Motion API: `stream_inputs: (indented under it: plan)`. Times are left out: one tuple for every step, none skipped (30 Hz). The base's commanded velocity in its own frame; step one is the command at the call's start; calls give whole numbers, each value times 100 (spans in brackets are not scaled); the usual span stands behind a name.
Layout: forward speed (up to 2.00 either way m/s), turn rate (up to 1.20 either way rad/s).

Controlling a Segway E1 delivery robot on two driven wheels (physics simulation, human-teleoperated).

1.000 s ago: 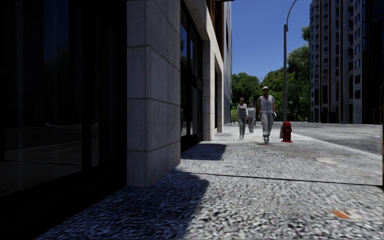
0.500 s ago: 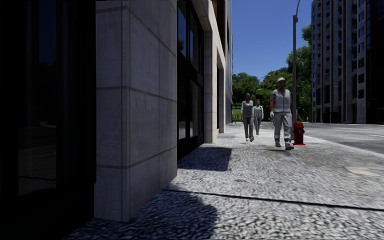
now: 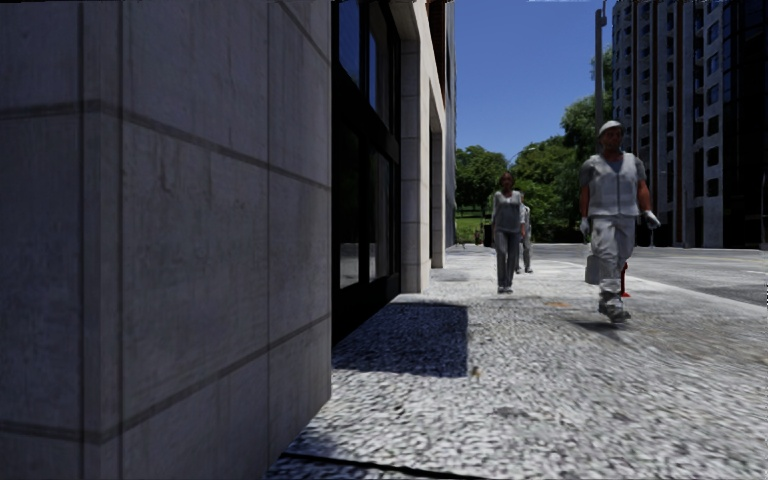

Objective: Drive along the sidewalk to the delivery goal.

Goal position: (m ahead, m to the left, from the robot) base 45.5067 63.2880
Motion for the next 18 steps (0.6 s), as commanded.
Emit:
stream_inputs:
  plan:
    - [150,-34]
    - [150,-34]
    - [149,-34]
    - [149,-34]
    - [149,-34]
    - [149,-34]
    - [149,-34]
    - [149,-34]
    - [149,-34]
    - [148,-34]
    - [148,-34]
    - [148,-34]
    - [148,-34]
    - [148,-34]
    - [148,-34]
    - [148,-34]
    - [148,-34]
    - [148,-34]
